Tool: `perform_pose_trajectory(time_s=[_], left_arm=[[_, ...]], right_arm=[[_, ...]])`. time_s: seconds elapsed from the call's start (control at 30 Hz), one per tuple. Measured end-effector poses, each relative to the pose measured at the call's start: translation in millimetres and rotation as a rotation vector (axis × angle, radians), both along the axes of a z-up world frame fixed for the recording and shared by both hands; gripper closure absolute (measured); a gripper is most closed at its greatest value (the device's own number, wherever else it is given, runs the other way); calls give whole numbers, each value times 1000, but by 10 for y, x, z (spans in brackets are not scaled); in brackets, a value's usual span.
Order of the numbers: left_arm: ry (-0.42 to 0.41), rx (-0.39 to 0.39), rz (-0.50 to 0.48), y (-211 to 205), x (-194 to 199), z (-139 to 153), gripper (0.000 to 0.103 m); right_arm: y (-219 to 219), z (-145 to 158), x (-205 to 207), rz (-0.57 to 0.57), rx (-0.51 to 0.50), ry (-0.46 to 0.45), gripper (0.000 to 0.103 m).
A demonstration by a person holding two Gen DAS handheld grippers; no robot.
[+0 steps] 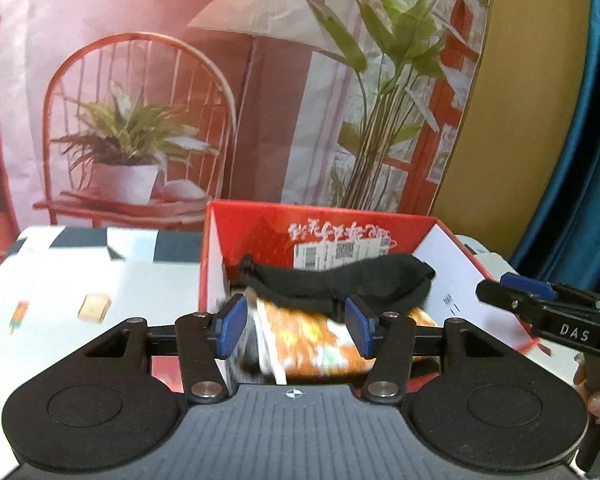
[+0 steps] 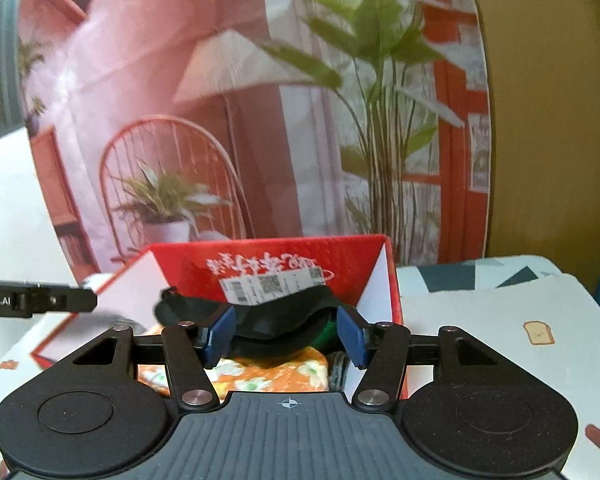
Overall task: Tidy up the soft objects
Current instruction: 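Lower the eye mask into the box and open both grippers, then move both tools back down to the white bag with green cable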
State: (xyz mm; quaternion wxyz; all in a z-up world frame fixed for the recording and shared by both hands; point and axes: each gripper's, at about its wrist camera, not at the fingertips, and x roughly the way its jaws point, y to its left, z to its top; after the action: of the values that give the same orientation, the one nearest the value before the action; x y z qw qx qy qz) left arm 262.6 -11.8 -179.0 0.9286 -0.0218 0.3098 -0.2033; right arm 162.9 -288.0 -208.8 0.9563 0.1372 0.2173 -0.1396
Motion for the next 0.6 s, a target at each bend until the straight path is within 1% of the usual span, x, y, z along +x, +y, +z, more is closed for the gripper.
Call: perform_pose_trajectory(time_s=[0.1,0.17,0.2,0.27,0.33,0.43,0.53,0.6], left_arm=[[21,-11,8,105,-195,-67,47],[26,-12,9,166,-333,-132,47],[20,0,7,171,-412,-157,47],[43,30,8,177,-496,-226,49],[40,27,21,211,-597,-270,49],[78,-5,32,251,-673,-364,49],[111,13,27,230,-736,-498,49],[142,12,31,240,-773,-594,51]], right_arm=[[112,31,-186,11,0,-40,50],[169,27,-283,8,20,-52,50],[197,19,-327,9,30,-57,50],[251,-6,-411,10,40,-63,50],[310,-43,-488,21,42,-61,50],[400,-112,-591,36,47,-52,50],[479,-185,-677,49,52,-43,51],[543,-246,-709,66,41,-24,51]])
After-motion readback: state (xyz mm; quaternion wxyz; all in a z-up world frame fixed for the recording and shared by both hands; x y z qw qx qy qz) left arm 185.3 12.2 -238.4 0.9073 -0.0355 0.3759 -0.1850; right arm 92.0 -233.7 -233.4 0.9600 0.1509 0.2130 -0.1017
